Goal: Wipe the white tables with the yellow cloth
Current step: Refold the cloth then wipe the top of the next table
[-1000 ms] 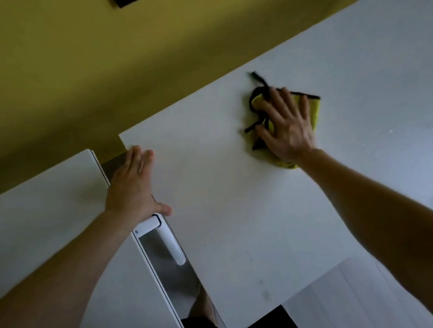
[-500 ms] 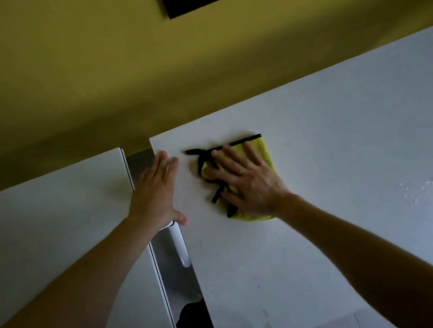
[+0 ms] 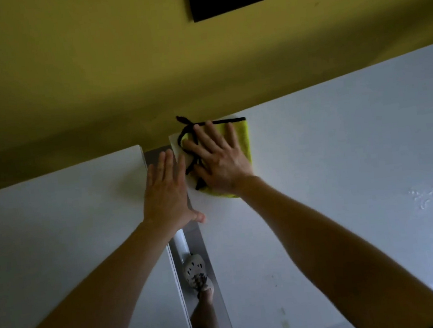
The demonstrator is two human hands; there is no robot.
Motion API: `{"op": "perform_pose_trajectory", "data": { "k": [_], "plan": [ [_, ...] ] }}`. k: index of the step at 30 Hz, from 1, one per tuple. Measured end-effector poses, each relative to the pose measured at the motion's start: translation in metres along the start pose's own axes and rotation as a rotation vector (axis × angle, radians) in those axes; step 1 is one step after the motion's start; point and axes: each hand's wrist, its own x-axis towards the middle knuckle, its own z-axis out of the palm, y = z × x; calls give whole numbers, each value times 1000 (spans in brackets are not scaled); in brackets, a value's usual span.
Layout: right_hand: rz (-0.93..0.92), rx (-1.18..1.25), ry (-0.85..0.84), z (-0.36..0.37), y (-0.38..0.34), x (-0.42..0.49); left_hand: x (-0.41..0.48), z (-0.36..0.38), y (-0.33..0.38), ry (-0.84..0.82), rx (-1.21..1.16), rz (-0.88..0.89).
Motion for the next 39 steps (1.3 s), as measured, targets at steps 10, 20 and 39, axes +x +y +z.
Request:
{"op": "perform_pose_trajectory", "data": {
  "k": [10, 20, 39],
  "plan": [
    [559, 22, 111, -7, 87, -43, -23, 39, -103, -227, -79, -146],
    [156, -11, 90, 13, -46, 51, -20, 30, -112, -435, -90, -64],
    [245, 40, 140, 21, -53, 27, -22, 32, -113, -414, -126, -23]
  ]
}}
